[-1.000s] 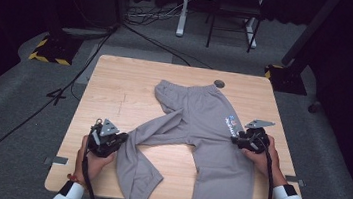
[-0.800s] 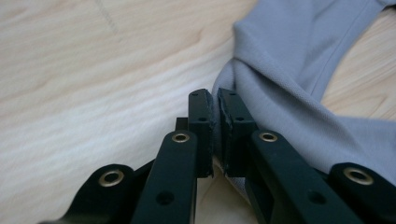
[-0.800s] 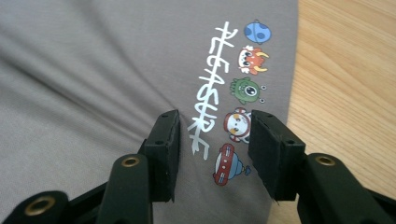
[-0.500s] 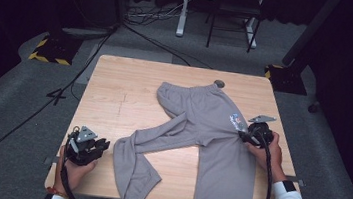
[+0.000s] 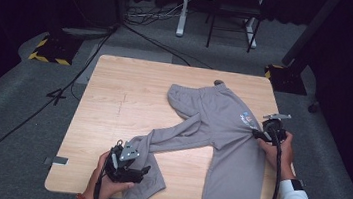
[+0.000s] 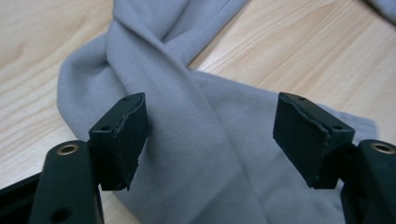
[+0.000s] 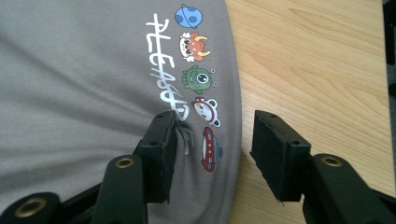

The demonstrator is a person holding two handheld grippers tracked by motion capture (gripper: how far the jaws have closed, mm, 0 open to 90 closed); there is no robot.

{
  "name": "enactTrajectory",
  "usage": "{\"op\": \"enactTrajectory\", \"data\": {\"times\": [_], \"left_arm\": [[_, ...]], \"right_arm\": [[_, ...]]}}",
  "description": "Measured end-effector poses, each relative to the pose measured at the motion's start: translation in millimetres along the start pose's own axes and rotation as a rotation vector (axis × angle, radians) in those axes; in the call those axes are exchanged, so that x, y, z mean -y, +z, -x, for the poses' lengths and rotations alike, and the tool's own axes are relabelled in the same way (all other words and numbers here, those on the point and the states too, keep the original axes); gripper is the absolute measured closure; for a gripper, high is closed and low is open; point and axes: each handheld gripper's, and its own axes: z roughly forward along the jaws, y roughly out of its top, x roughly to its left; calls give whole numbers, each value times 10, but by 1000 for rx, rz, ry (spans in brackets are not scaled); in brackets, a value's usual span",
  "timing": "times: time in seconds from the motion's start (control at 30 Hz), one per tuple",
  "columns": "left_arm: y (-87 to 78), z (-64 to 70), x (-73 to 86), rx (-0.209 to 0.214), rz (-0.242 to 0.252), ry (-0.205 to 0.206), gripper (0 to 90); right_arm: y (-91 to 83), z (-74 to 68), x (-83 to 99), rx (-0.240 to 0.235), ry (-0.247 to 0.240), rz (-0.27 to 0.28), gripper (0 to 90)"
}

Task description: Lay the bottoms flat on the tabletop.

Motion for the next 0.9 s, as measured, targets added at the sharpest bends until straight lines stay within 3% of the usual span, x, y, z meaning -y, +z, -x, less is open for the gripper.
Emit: {"op": "enactTrajectory", "data": {"times": [0.07, 0.13, 0.23, 0.33, 0.37, 0.43, 0.53, 0.6, 0.67, 0.73, 0.83, 0.9], "left_arm": [[54, -34, 2, -7, -23, 7, 351], [81, -78, 6, -22, -36, 13, 477], [54, -160, 20, -11, -33, 23, 664], [-25, -237, 30, -17, -5, 29, 814], [-66, -268, 33, -16, 9, 25, 844], [-155, -348, 45, -15, 44, 1, 856], [-299, -520, 91, -28, 93, -43, 856], [-358, -631, 138, -54, 101, -80, 855], [-401, -764, 185, -89, 95, -111, 848], [-430, -921, 227, -112, 103, -161, 839], [-420, -1135, 273, -173, 91, -226, 825], [-389, -1266, 300, -199, 88, -281, 765]], "right_arm": [[-26, -29, -7, 6, -11, 6, 508], [-87, -74, -14, -25, -34, 57, 506], [-195, -216, -25, -150, -93, 137, 496], [-220, -374, -16, -319, -108, 155, 484], [-215, -422, -7, -334, -134, 160, 485], [-187, -496, 5, -345, -172, 152, 485], [-98, -522, 25, -338, -181, 121, 490], [-29, -497, 35, -325, -160, 86, 486], [-5, -436, 39, -326, -108, 94, 531], [1, -384, 32, -272, -111, 83, 534], [13, -304, 45, -247, -74, 87, 546], [21, -256, 47, -231, -60, 88, 546]]}}
